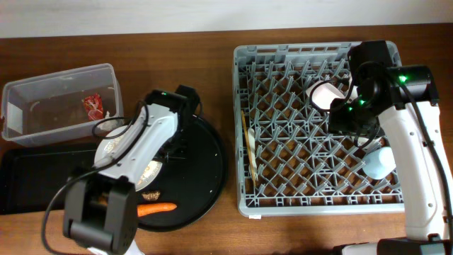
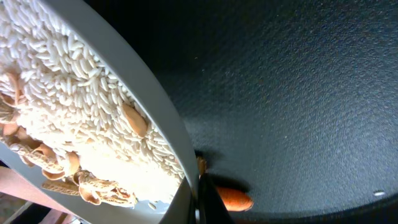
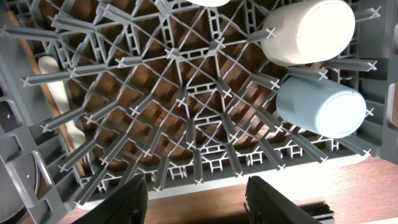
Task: Sort waste into correct bins and load items into the dishwasher rack
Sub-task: 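Tilt the plate with the left gripper to dump rice onto the black tray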
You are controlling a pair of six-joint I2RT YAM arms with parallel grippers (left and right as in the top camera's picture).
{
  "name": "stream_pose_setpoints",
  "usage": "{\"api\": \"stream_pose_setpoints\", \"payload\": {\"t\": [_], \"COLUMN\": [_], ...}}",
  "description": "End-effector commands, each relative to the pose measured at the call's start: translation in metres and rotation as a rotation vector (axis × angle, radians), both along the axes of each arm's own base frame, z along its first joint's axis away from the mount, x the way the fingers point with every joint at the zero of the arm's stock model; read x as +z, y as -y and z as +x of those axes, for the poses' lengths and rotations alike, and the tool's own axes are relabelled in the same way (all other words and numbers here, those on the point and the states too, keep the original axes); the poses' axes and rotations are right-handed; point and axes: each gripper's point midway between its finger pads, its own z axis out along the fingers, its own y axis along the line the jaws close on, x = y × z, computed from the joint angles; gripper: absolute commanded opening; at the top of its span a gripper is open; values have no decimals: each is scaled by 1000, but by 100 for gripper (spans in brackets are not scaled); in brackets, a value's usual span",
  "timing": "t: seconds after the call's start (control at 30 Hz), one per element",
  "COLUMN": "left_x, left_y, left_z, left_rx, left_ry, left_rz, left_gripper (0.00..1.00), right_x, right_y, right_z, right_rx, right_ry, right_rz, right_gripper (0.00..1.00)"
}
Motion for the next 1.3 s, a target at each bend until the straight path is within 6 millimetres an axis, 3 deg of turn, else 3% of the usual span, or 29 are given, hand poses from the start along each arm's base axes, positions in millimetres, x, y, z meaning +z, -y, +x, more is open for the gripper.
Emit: {"api": "stream_pose_setpoints", "payload": {"t": [0.0,0.2,0.7,1.03,1.27], "left_x": [26,40,37,40,47], "left_y": [-22,-64,-144,-182,-197], "left_z": [7,9,23,29,39], "left_rx": [65,196,450,580,608], "left_ry": [91,127,239,347,442], "left_rz": [6,-69,-278,-383,-489], "left_gripper": [0,0,0,0,0], "right_x": [-3,-3,-4,-4,-4], "right_y": [0,0,1,1,1], "right_z": [-3,-3,-7,-9,-9], "right_rx": [-1,-1,-2,-2,-2], "right_ry": [-16,-18,-33,-44,-44], "right_rz": [0,0,-1,-2,-1], "right_gripper": [54,54,54,54,54]}}
